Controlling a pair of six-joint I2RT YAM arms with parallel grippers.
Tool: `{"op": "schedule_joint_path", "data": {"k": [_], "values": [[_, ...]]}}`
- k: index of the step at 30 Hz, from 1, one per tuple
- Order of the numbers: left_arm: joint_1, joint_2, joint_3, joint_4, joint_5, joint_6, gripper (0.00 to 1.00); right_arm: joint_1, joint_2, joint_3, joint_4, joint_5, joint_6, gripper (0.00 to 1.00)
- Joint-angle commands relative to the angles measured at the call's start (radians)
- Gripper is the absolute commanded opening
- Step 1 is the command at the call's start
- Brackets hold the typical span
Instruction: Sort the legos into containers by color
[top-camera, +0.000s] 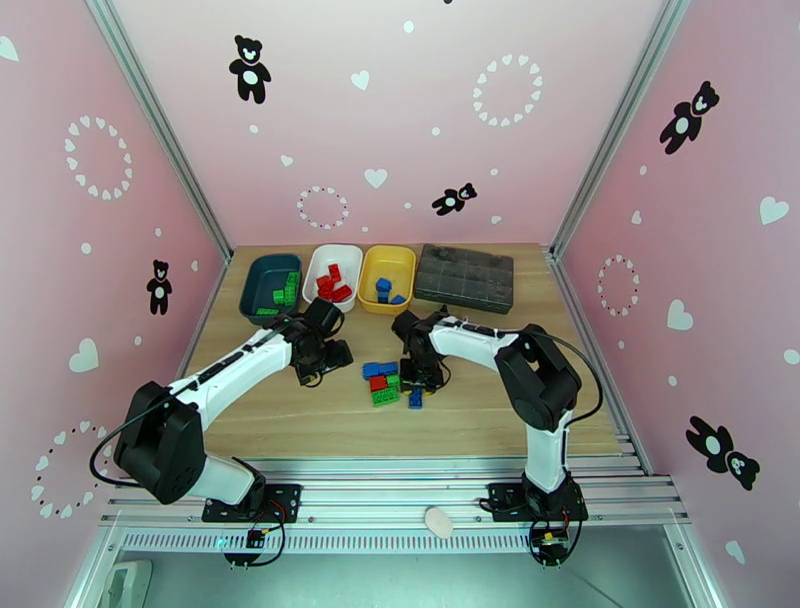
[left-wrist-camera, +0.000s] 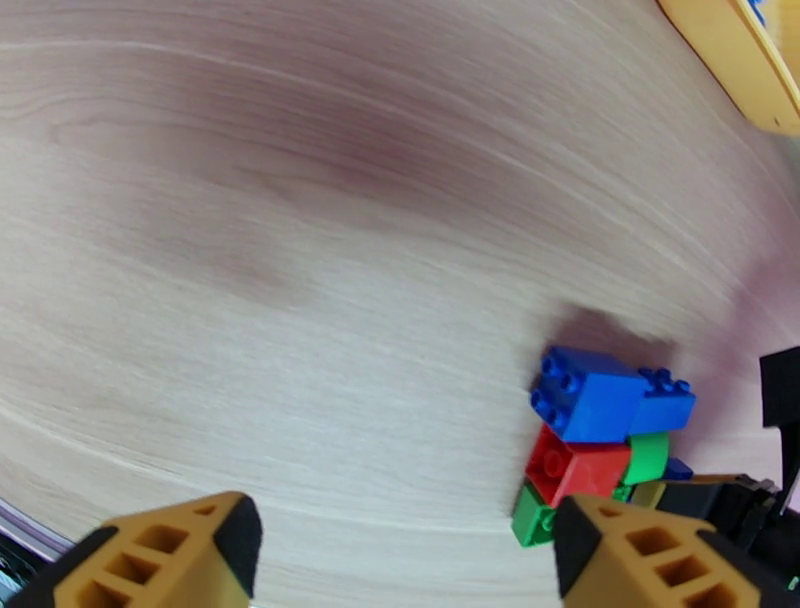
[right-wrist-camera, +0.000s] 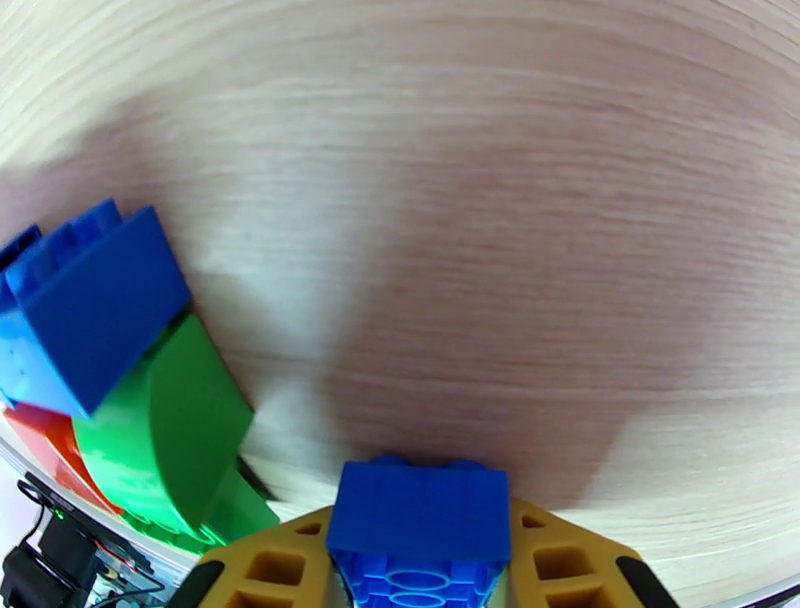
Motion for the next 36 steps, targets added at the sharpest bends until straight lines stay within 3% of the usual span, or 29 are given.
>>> {"op": "schedule_joint_path", "data": {"k": [1, 3, 9, 21, 24, 30, 36], "values": [[0.007, 0.036, 0.082, 0.046, 0.074, 0.018, 0.93, -0.027, -0.081, -0.002, -0.029, -0.003, -0.014, 0.24], [0.007, 0.061, 0.129, 0.05, 0.088, 0.022, 0.98, -0.054, -0.108, 0.015, -0.023, -0.026, -0.022, 0.23], [0.029, 0.166, 0.283, 0.053, 0.141, 0.028, 0.98, -0.144, -0.095, 0.15, 0.037, -0.151, -0.032, 0.23], [0.14, 0.275, 0.463, 0.089, 0.305, -0.012, 0.94, -0.273, 0.231, 0.633, 0.183, -0.294, 0.124, 0.25], [0.143, 0.281, 0.464, 0.072, 0.306, 0.0, 0.93, -0.296, 0.34, 0.779, 0.234, -0.327, 0.193, 0.32], [0.143, 0.253, 0.424, 0.013, 0.256, 0.033, 0.92, -0.308, 0.511, 1.074, 0.158, -0.349, 0.224, 0.57], [0.138, 0.218, 0.359, -0.041, 0.192, 0.063, 0.9, -0.31, 0.456, 1.062, 0.067, -0.317, 0.131, 0.65]]}}
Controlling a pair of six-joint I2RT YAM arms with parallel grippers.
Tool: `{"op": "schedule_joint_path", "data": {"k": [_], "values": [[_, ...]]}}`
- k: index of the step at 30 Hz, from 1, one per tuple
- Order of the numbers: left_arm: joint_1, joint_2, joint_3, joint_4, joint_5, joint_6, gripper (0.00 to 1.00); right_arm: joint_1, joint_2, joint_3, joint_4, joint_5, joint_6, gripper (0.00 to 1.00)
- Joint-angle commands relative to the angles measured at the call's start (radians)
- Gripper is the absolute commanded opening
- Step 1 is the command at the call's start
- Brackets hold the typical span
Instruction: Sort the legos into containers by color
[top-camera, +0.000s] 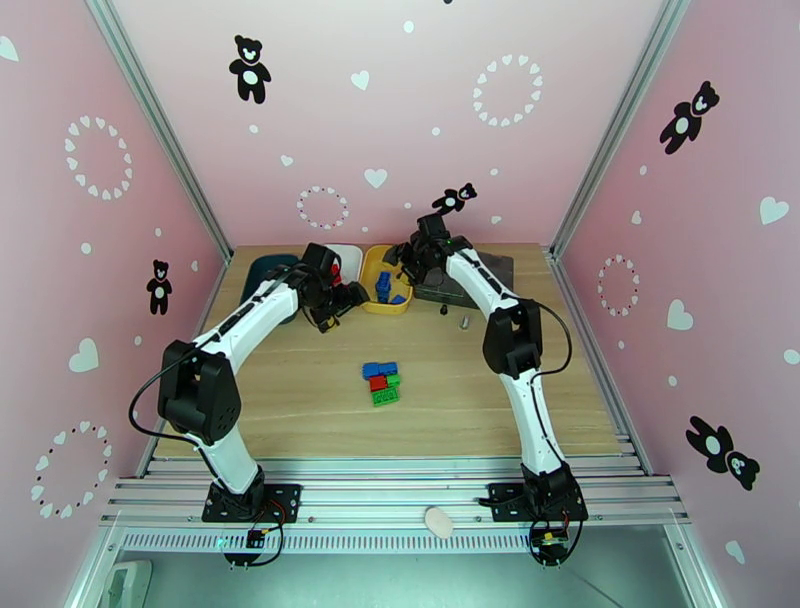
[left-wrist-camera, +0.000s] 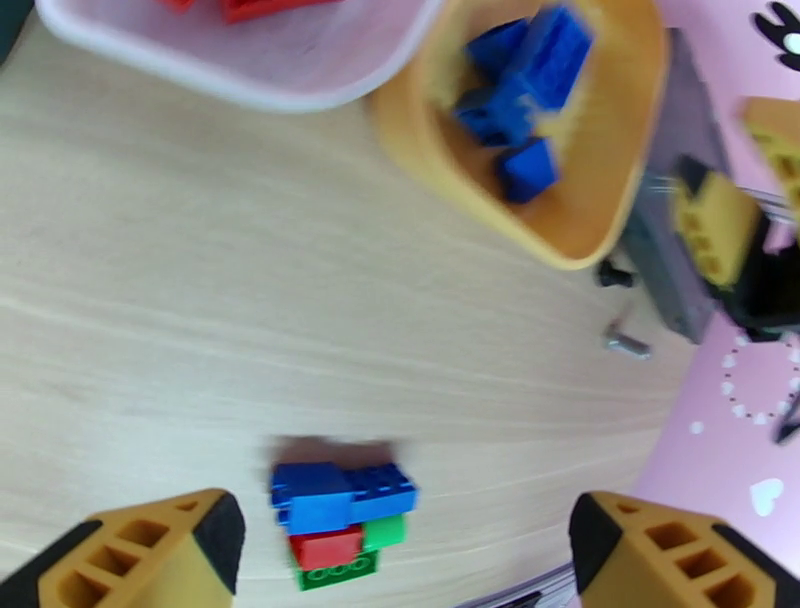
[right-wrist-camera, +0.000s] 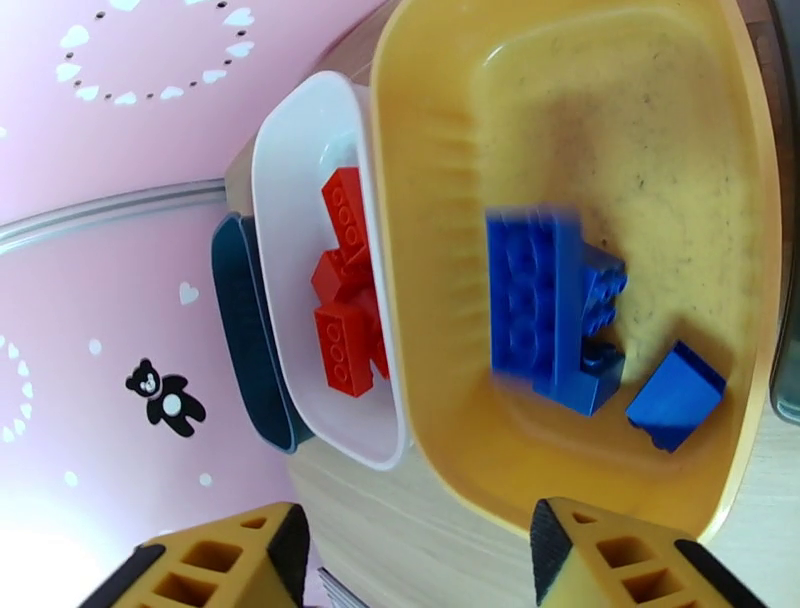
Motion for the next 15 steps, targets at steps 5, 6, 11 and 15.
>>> {"op": "schedule_joint_path", "data": {"k": [5, 6, 11, 15], "values": [[-0.05, -0.032, -0.052, -0.105, -0.111, 0.06, 0.87, 0.01, -0.193, -0.111, -0.169, 0.083, -0.155, 0.64], [-0.065, -0.024, -0.051, -0.116, -0.126, 0.063, 0.86, 0.012, -0.233, -0.154, -0.182, 0.104, -0.175, 0.64], [-0.145, 0.031, -0.04, -0.141, -0.175, 0.062, 0.84, 0.033, -0.435, -0.392, -0.236, 0.213, -0.246, 0.62], [-0.2, 0.093, -0.026, -0.146, -0.196, 0.049, 0.84, 0.07, -0.584, -0.602, -0.25, 0.287, -0.276, 0.63]]}}
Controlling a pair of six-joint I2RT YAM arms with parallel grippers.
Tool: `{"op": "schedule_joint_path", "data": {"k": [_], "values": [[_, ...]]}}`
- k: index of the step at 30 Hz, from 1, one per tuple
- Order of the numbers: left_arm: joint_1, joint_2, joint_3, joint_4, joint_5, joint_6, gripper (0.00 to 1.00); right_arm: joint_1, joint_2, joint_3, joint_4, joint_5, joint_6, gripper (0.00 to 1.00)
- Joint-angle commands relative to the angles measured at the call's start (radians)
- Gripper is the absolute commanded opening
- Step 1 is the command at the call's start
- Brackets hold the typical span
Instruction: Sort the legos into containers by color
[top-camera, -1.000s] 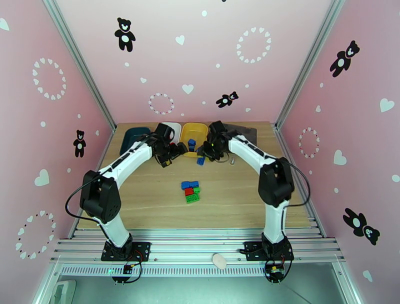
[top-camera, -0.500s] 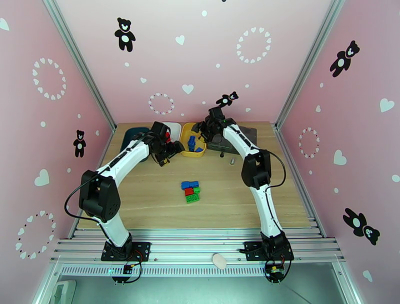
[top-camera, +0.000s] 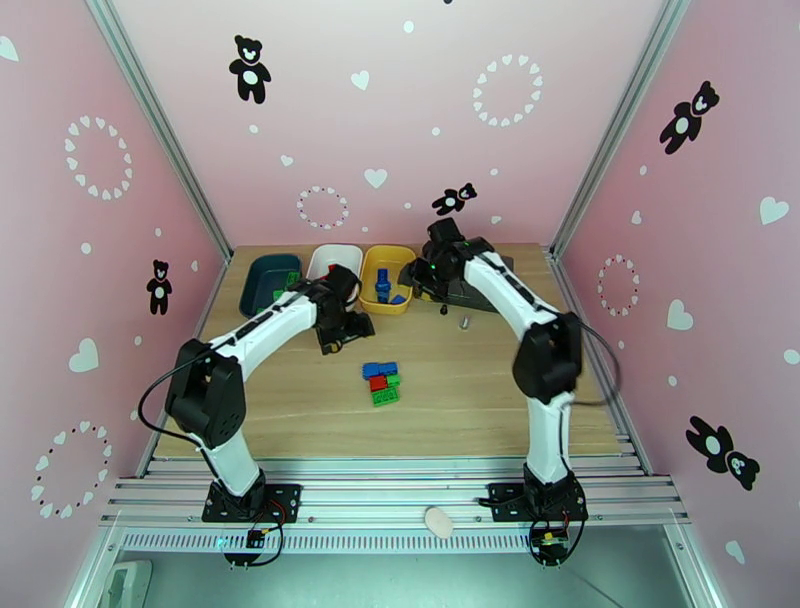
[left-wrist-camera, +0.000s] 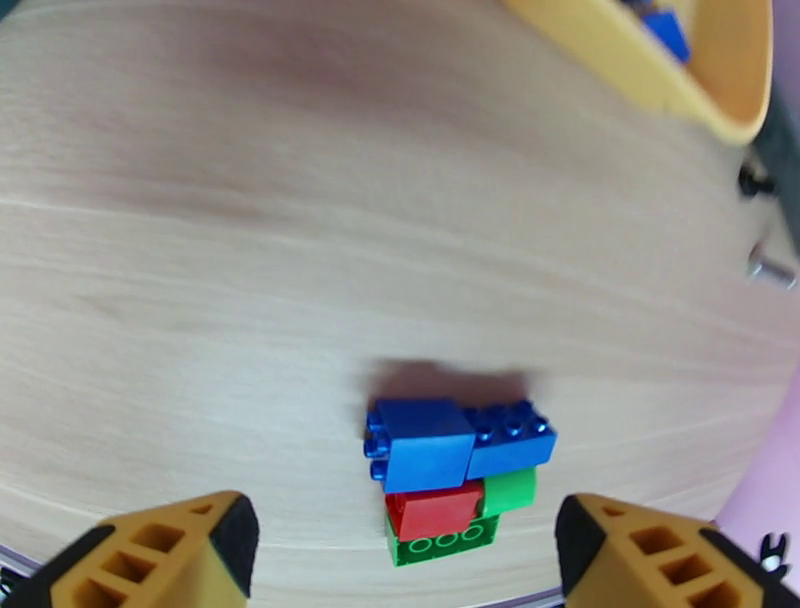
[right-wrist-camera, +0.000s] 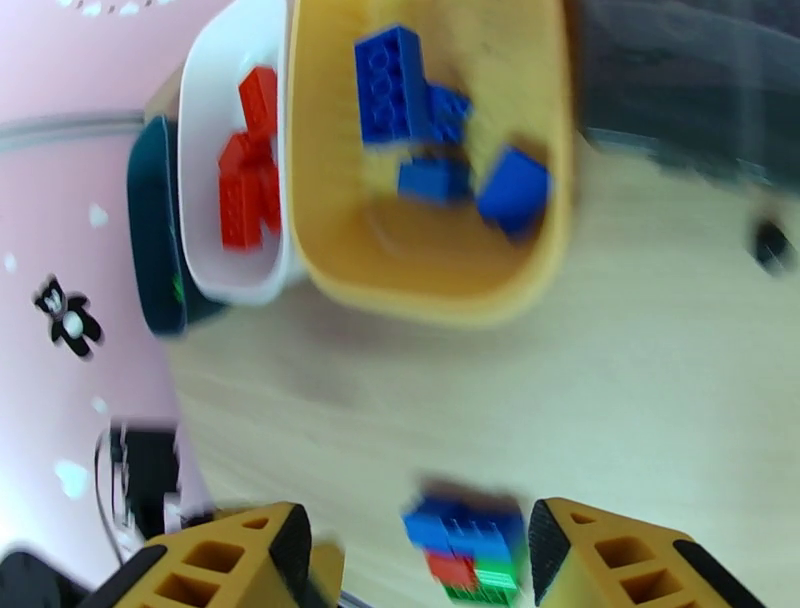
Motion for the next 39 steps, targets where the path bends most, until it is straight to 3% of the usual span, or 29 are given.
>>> {"op": "schedule_joint_path", "data": {"k": [1, 9, 15, 26, 39], "values": [[-0.036, 0.06, 0.019, -0.033, -0.053, 0.0, 0.84, 0.04, -0.116, -0.145, -0.057, 0.094, -0.053, 0.63], [-0.074, 0.169, 0.076, -0.038, -0.07, -0.01, 0.84, 0.143, -0.307, -0.442, -0.006, 0.148, 0.002, 0.65], [-0.079, 0.232, 0.082, -0.031, -0.075, -0.016, 0.83, 0.168, -0.402, -0.561, 0.025, 0.157, 0.046, 0.65], [-0.14, 0.198, -0.008, -0.015, -0.097, -0.041, 0.8, 0.167, -0.428, -0.582, 0.023, 0.165, 0.04, 0.65], [-0.139, 0.204, 0.026, -0.02, -0.123, -0.033, 0.63, 0.168, -0.403, -0.592, 0.042, 0.138, 0.036, 0.64]]}}
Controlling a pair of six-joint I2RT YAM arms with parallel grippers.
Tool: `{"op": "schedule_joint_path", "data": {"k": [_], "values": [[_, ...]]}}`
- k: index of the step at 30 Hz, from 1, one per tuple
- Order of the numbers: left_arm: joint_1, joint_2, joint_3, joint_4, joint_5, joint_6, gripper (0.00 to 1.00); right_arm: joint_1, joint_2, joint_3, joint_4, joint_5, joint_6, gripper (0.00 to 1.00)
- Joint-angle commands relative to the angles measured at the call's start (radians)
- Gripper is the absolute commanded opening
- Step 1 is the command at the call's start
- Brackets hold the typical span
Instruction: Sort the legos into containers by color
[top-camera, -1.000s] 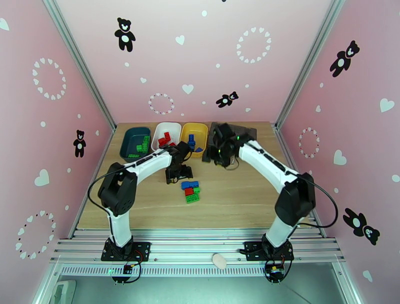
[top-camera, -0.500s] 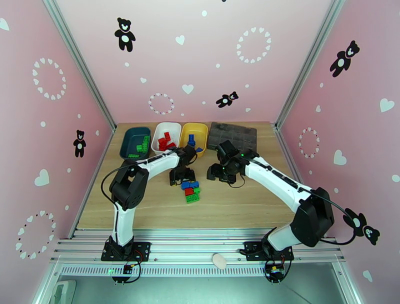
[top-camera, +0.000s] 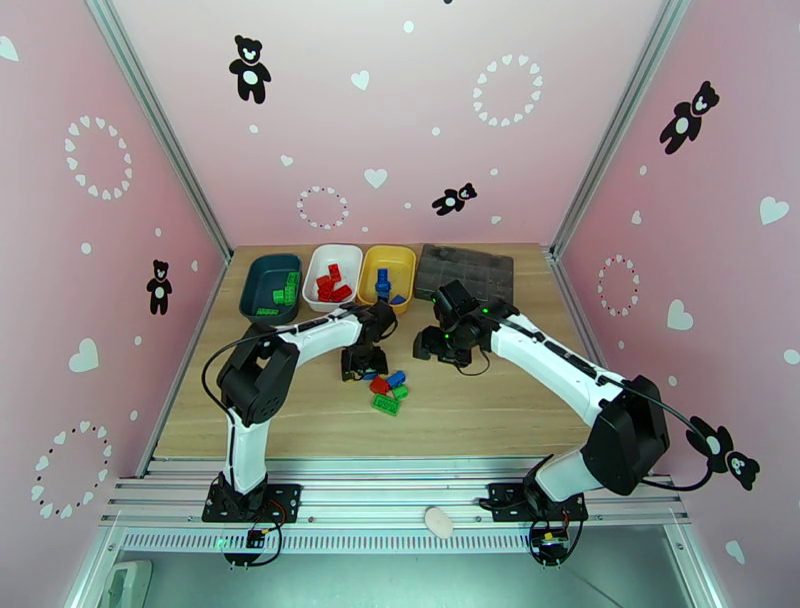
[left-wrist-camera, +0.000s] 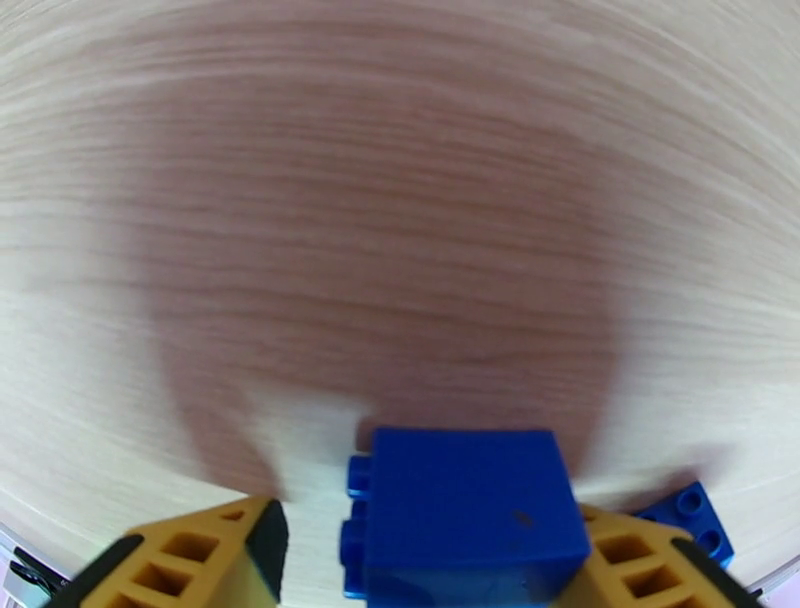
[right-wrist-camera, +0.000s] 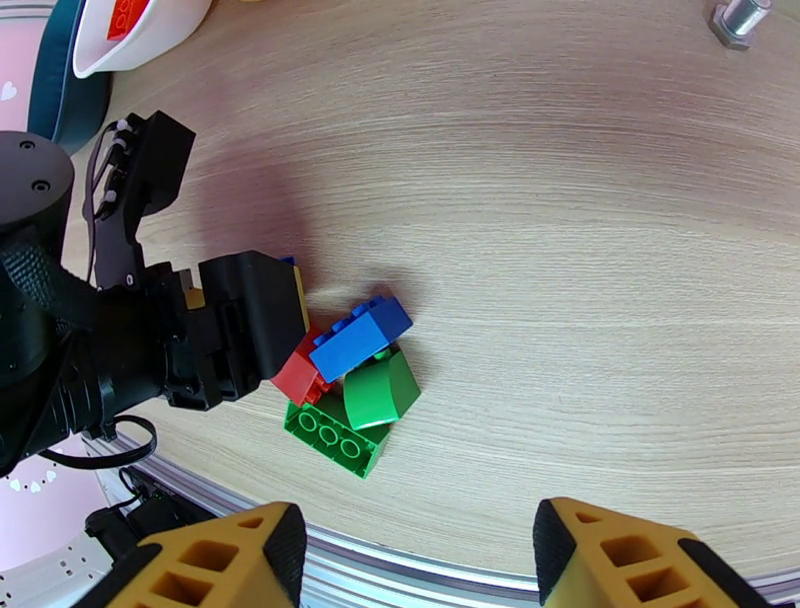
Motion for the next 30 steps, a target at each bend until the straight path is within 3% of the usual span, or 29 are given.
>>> {"op": "schedule_joint_path", "data": {"k": [1, 6, 11, 21, 30], "values": [[0.003, 0.007, 0.046, -0.01, -0.028, 0.006, 0.6, 0.002, 0.008, -0.018, 0.008, -0.01, 0.005, 0.64], [0.009, 0.01, 0.098, -0.028, -0.021, 0.029, 0.41, 0.002, 0.02, -0.017, 0.011, -0.016, 0.005, 0.64], [0.03, -0.01, 0.175, -0.048, 0.023, 0.052, 0.32, 0.003, 0.034, -0.014, 0.012, -0.022, 0.004, 0.63], [0.179, 0.0, 0.422, -0.019, 0.207, 0.074, 0.33, -0.002, 0.07, 0.022, 0.02, -0.038, 0.002, 0.63], [0.279, 0.285, 0.882, -0.097, 0.314, 0.057, 0.4, -0.018, 0.109, 0.084, 0.015, -0.055, 0.003, 0.63]]}}
